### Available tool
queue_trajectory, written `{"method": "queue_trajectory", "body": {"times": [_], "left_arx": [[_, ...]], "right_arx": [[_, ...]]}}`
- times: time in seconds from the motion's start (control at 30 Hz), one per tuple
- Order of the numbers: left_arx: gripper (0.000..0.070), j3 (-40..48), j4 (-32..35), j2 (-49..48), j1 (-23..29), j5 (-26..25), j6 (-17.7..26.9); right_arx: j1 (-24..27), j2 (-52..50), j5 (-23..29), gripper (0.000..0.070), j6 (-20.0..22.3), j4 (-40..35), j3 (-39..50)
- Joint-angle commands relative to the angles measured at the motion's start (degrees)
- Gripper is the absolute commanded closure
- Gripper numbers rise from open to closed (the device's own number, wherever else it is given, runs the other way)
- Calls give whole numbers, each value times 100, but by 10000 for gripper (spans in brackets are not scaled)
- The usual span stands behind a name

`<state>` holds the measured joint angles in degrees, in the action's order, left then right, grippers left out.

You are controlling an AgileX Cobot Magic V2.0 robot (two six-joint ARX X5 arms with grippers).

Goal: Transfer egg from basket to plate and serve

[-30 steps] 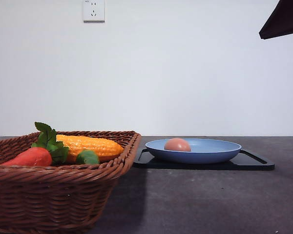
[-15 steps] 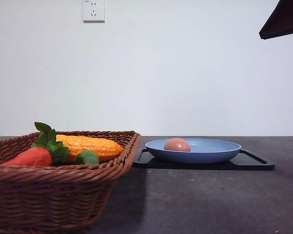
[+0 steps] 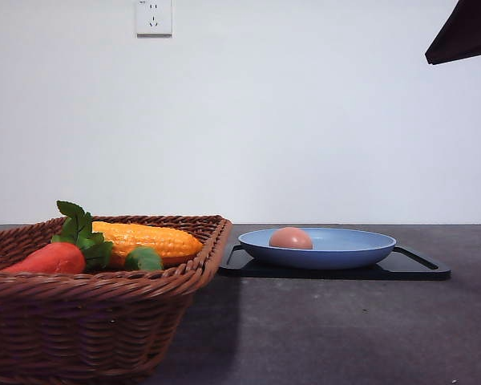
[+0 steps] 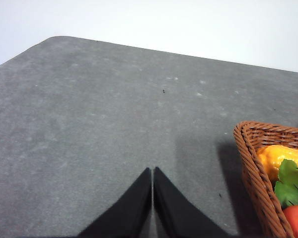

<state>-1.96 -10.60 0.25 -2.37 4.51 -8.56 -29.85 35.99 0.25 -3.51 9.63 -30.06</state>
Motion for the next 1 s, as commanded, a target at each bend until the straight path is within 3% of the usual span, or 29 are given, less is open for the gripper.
{"method": "queue_trajectory", "body": {"times": [0.0, 0.47, 0.63, 0.73, 0.83, 0.97], "left_arx": [[697, 96, -47, -9, 10, -2, -28], [697, 96, -47, -9, 11, -2, -28], [697, 96, -47, -9, 11, -2, -28], [697, 96, -49, -9, 11, -2, -28], [697, 96, -47, -9, 11, -2, -28], [697, 96, -47, -9, 11, 0, -28]], "right_arx": [[-39, 20, 22, 700, -94, -61, -57], [-39, 20, 22, 700, -73, -49, -57], [23, -236, 294, 700, 684, 88, 16], [305, -688, 426, 700, 1099, -65, 278], [831, -1166, 323, 700, 1149, -468, 759], [1700, -1736, -419, 700, 1023, -699, 1376]]}}
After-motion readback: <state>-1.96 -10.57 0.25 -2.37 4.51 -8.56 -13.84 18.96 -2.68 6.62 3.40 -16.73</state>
